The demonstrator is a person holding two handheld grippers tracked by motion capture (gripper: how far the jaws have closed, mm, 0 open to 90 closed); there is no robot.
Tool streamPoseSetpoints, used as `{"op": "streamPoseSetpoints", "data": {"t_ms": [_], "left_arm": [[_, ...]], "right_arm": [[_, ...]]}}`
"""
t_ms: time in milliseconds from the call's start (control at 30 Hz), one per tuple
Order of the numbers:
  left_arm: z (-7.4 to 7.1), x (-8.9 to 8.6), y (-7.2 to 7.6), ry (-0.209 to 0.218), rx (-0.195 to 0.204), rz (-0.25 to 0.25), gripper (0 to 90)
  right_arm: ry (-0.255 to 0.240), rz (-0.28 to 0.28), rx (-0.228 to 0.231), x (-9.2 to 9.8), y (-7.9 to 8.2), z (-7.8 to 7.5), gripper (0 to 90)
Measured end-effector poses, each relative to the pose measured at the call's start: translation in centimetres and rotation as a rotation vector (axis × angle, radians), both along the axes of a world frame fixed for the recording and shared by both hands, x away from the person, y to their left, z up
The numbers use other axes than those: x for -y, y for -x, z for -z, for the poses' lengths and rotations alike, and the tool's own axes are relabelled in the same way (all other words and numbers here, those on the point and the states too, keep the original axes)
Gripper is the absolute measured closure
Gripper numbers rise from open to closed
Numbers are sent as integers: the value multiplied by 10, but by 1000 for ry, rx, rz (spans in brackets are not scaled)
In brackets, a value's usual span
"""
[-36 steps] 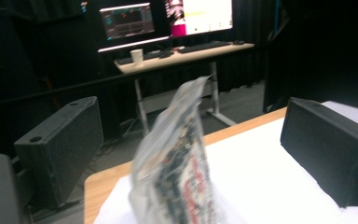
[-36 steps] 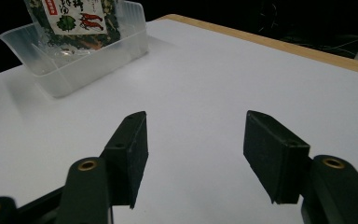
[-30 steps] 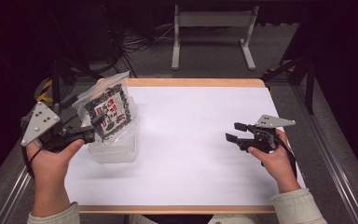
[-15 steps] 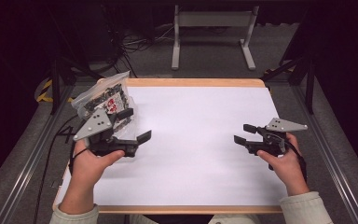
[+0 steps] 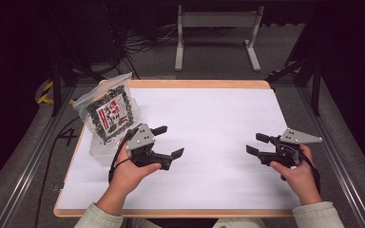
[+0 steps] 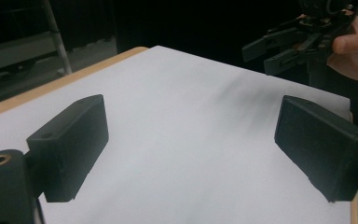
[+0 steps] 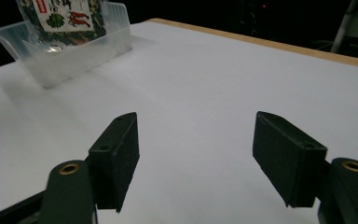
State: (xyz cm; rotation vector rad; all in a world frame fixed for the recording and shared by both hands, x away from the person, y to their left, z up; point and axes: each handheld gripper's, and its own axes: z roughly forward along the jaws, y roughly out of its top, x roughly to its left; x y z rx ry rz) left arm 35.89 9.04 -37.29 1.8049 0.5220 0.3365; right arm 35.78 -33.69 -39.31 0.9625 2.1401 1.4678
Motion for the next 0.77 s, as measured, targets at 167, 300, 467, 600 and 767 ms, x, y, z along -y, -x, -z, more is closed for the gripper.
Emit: {"op": "streamPoseSetpoints", "data": {"t_ms": [167,300,467,600,767], "left_arm": [[32,15,-7,-37,-56,14,117],[52,22,-12,-87,-107,9,117],[65,25,-14,-140,-127,-1,107],[66,28,-13,-154,-115,7,105],[67,30,-12,-164,-130,16,103]], "right_arm": [[-7,10,-1,9,8,13,315],[-25,21,-4,14,11,23,315],[-14,31,-9,15,10,31,314],[-2,35,-5,14,9,34,311],[2,39,-7,15,8,36,309]]}}
